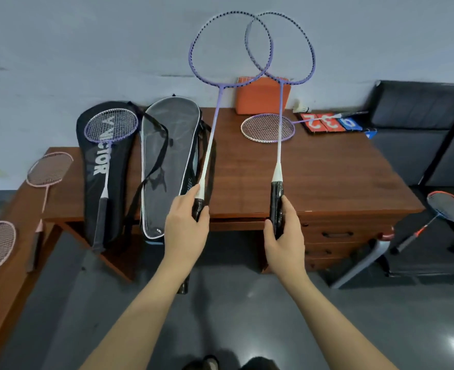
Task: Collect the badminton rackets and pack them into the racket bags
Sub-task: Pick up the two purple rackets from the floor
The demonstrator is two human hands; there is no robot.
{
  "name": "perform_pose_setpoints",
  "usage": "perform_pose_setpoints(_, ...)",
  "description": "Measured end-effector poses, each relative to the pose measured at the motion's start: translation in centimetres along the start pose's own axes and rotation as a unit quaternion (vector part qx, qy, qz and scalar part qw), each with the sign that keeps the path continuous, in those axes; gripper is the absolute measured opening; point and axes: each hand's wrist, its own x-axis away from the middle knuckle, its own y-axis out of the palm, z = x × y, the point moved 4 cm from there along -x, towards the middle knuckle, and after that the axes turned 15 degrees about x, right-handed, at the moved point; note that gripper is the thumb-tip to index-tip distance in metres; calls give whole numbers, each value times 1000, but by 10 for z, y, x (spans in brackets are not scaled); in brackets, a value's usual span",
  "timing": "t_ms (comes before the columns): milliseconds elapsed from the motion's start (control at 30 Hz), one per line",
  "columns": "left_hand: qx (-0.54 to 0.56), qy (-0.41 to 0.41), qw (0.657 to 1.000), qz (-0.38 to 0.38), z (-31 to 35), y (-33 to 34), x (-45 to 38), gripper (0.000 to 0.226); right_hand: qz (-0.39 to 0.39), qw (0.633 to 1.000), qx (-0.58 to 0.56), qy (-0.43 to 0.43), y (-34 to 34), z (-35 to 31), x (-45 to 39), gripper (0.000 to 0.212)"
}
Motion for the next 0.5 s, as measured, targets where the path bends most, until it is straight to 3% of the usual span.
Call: perform_pose_setpoints(500,-76,-146,986,3,-96,76,-134,48,-83,996,17,-32,66,38,-136,59)
